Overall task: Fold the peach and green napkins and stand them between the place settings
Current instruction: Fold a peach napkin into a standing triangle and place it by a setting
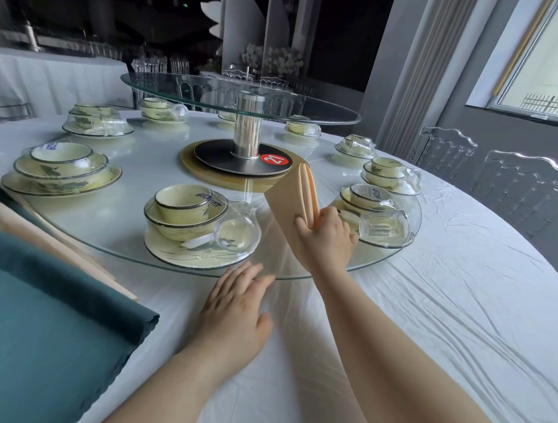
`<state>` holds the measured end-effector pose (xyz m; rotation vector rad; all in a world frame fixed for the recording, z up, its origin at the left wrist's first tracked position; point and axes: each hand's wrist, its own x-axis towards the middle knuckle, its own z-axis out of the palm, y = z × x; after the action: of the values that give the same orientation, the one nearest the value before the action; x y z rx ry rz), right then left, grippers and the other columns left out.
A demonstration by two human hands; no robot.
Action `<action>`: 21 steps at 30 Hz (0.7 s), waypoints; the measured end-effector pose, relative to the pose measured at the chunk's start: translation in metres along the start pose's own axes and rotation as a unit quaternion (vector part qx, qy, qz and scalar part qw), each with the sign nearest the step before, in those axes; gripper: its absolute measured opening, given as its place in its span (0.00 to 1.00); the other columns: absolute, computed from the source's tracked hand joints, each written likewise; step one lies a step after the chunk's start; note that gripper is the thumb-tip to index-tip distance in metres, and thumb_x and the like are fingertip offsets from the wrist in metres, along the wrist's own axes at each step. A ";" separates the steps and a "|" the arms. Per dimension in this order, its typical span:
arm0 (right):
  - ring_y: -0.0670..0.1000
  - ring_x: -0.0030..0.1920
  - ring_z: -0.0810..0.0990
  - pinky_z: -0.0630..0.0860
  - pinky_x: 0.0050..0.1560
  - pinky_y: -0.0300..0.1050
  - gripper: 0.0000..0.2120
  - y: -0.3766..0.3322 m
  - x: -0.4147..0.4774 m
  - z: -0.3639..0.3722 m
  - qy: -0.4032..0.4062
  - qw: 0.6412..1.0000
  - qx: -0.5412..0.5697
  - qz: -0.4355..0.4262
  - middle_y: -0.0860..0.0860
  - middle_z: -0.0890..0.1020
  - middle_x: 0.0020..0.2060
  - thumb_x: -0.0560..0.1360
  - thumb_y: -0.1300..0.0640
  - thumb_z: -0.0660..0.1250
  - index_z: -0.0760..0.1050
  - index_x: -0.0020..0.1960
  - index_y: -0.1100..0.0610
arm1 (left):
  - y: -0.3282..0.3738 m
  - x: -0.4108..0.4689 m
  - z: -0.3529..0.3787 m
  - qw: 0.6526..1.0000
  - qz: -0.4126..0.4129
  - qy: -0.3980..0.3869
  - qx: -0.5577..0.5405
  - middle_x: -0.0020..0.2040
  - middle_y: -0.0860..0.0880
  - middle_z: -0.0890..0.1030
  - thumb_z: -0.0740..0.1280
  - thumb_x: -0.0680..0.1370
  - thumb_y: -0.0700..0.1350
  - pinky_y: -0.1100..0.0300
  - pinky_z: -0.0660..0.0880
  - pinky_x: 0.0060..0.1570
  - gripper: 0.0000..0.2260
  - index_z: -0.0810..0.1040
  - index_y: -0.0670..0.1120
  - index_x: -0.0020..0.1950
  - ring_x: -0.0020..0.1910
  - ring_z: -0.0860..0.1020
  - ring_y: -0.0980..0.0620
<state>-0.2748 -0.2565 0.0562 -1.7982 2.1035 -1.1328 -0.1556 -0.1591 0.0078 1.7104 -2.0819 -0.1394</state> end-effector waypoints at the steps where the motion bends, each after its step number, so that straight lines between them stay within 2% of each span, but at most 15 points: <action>1: 0.55 0.57 0.70 0.58 0.55 0.47 0.12 0.000 -0.002 0.000 -0.004 1.000 0.004 0.001 0.53 0.77 0.52 0.73 0.47 0.62 0.64 0.46 0.54 | 0.000 0.000 0.000 1.000 0.000 0.000 0.000 0.75 0.58 0.44 0.40 0.66 0.53 0.69 0.31 0.61 0.33 0.50 0.56 0.73 0.73 0.41 0.59; 4: 0.54 0.61 0.68 0.58 0.58 0.47 0.20 0.002 -0.008 -0.002 -0.008 1.000 0.020 -0.001 0.51 0.75 0.56 0.71 0.43 0.64 0.67 0.56 0.56 | 0.002 0.000 -0.001 1.000 0.002 -0.004 0.010 0.75 0.57 0.45 0.43 0.67 0.52 0.69 0.32 0.62 0.33 0.51 0.55 0.73 0.74 0.42 0.58; 6: 0.53 0.63 0.67 0.57 0.60 0.46 0.25 0.007 -0.015 -0.007 -0.004 0.999 0.031 -0.006 0.49 0.73 0.59 0.70 0.42 0.65 0.66 0.61 0.55 | 0.002 0.000 -0.002 1.000 -0.001 -0.008 0.010 0.75 0.56 0.45 0.43 0.67 0.52 0.69 0.32 0.62 0.33 0.51 0.54 0.73 0.74 0.43 0.58; 9: 0.52 0.64 0.67 0.57 0.61 0.46 0.28 0.016 -0.026 -0.018 -0.008 0.999 0.031 -0.018 0.49 0.73 0.61 0.70 0.43 0.66 0.64 0.65 0.54 | 0.002 -0.001 -0.002 1.000 0.005 0.001 0.002 0.75 0.57 0.47 0.43 0.66 0.52 0.69 0.34 0.63 0.33 0.52 0.54 0.73 0.74 0.44 0.58; 13: 0.53 0.63 0.68 0.57 0.60 0.44 0.23 0.025 -0.051 -0.032 -0.029 0.999 0.019 -0.032 0.50 0.74 0.60 0.72 0.47 0.65 0.66 0.64 0.55 | 0.000 -0.002 -0.003 0.999 0.015 0.007 -0.043 0.75 0.55 0.52 0.44 0.67 0.55 0.71 0.37 0.64 0.33 0.57 0.53 0.73 0.74 0.48 0.58; 16: 0.52 0.63 0.68 0.60 0.59 0.41 0.19 0.036 -0.085 -0.038 -0.078 0.993 0.009 -0.093 0.50 0.74 0.60 0.74 0.53 0.64 0.68 0.63 0.56 | 0.002 -0.005 -0.006 0.996 0.011 0.024 -0.082 0.73 0.52 0.60 0.43 0.66 0.59 0.74 0.42 0.63 0.35 0.65 0.49 0.70 0.73 0.55 0.56; 19: 0.50 0.64 0.67 0.58 0.60 0.35 0.18 0.046 -0.117 -0.040 -0.145 0.976 -0.018 -0.161 0.48 0.72 0.62 0.75 0.53 0.61 0.67 0.64 0.56 | 0.008 -0.009 -0.016 0.992 -0.012 0.049 -0.114 0.69 0.49 0.68 0.55 0.77 0.47 0.70 0.52 0.64 0.18 0.73 0.44 0.65 0.70 0.62 0.53; 21: 0.51 0.64 0.66 0.58 0.60 0.34 0.15 0.048 -0.126 -0.039 -0.161 0.967 -0.046 -0.193 0.49 0.73 0.61 0.76 0.53 0.60 0.70 0.62 0.56 | 0.013 -0.015 -0.026 0.991 -0.012 0.060 -0.116 0.66 0.50 0.72 0.58 0.79 0.41 0.68 0.58 0.61 0.14 0.75 0.44 0.63 0.66 0.67 0.52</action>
<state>-0.3001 -0.1261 0.0096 -2.3233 1.6916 -0.7478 -0.1553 -0.1365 0.0321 1.5650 -1.8788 -0.2685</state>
